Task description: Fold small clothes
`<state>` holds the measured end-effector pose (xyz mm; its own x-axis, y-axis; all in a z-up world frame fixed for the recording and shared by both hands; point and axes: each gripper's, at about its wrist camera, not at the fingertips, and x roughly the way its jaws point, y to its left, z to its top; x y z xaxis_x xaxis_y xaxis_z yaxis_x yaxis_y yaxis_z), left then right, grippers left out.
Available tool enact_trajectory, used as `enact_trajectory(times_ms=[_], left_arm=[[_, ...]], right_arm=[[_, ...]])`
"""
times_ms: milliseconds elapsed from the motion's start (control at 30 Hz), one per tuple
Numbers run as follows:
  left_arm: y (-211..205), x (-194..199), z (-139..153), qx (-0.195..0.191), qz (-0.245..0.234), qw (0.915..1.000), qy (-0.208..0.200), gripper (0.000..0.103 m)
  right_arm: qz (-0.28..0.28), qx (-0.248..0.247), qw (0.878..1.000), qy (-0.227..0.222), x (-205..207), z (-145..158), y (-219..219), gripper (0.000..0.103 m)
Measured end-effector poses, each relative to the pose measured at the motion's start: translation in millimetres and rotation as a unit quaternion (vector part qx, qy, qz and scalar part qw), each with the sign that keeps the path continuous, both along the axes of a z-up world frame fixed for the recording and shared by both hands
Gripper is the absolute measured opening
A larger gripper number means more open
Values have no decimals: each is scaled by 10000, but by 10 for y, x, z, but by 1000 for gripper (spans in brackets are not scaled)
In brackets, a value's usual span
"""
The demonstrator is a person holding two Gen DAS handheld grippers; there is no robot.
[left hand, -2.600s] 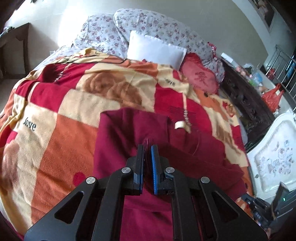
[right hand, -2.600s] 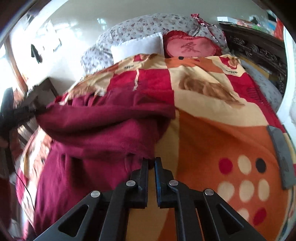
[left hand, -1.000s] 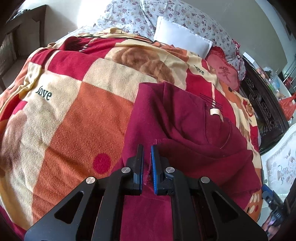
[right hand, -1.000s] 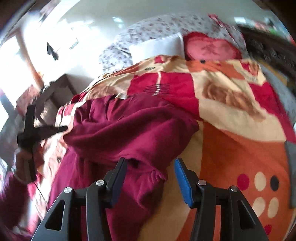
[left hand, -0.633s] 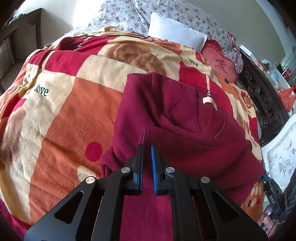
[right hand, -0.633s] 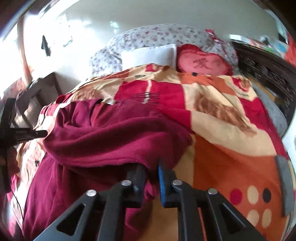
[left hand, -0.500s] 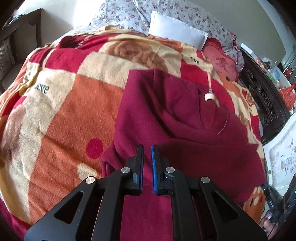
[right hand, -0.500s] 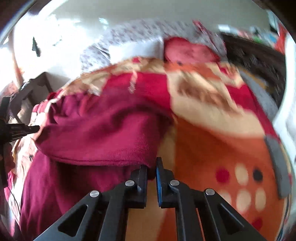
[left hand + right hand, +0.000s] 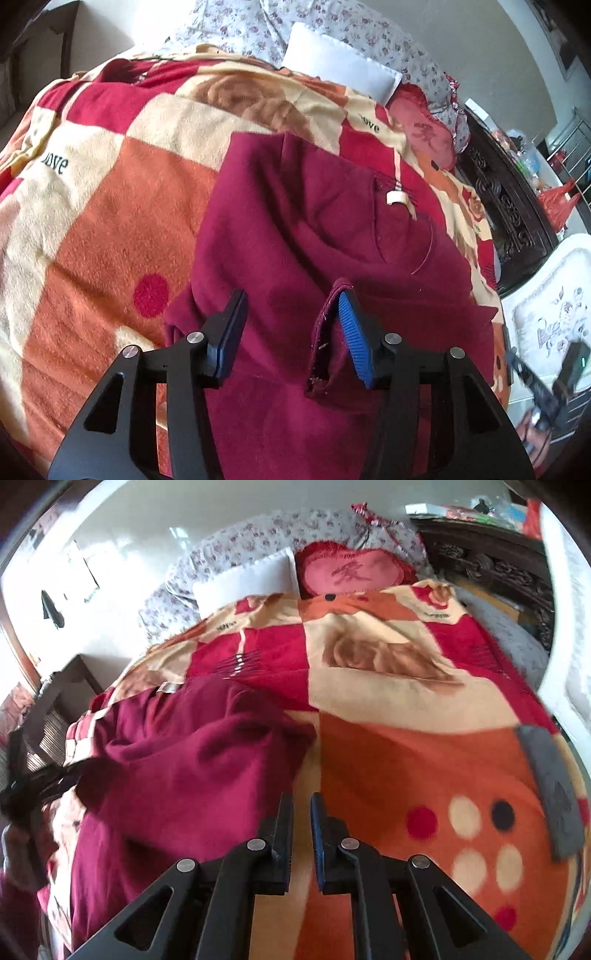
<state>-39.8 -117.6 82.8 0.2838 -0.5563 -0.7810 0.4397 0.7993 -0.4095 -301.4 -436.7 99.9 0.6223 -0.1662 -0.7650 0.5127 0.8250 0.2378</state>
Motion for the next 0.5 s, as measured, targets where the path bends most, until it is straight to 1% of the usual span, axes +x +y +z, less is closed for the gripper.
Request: enact_trajectory(times_ms=[133, 200, 233, 300, 333, 367, 400, 500], left_arm=[[-12, -56, -5, 191, -90, 9997, -138, 51], [12, -51, 15, 250, -85, 9994, -210, 51], [32, -36, 16, 236, -52, 9995, -208, 51], [74, -2, 29, 161, 28, 9997, -170, 51], [96, 13, 39, 114, 59, 9998, -146, 51], [116, 20, 51, 71, 68, 9999, -136, 51], [131, 18, 63, 37, 50, 9999, -140, 51], [143, -1, 71, -4, -85, 9998, -197, 51]], right_arm=[[-104, 774, 9969, -51, 439, -251, -317, 8], [-264, 906, 9954, -147, 571, -311, -468, 8], [-356, 1026, 9940, -147, 647, -363, -569, 8], [-546, 1485, 9873, -159, 776, -512, -770, 8], [-614, 1574, 9855, -126, 817, -548, -832, 8], [-659, 1565, 9855, -43, 836, -545, -863, 8], [-685, 1504, 9862, -55, 811, -501, -871, 8], [-698, 1296, 9886, -306, 636, -304, -814, 8]])
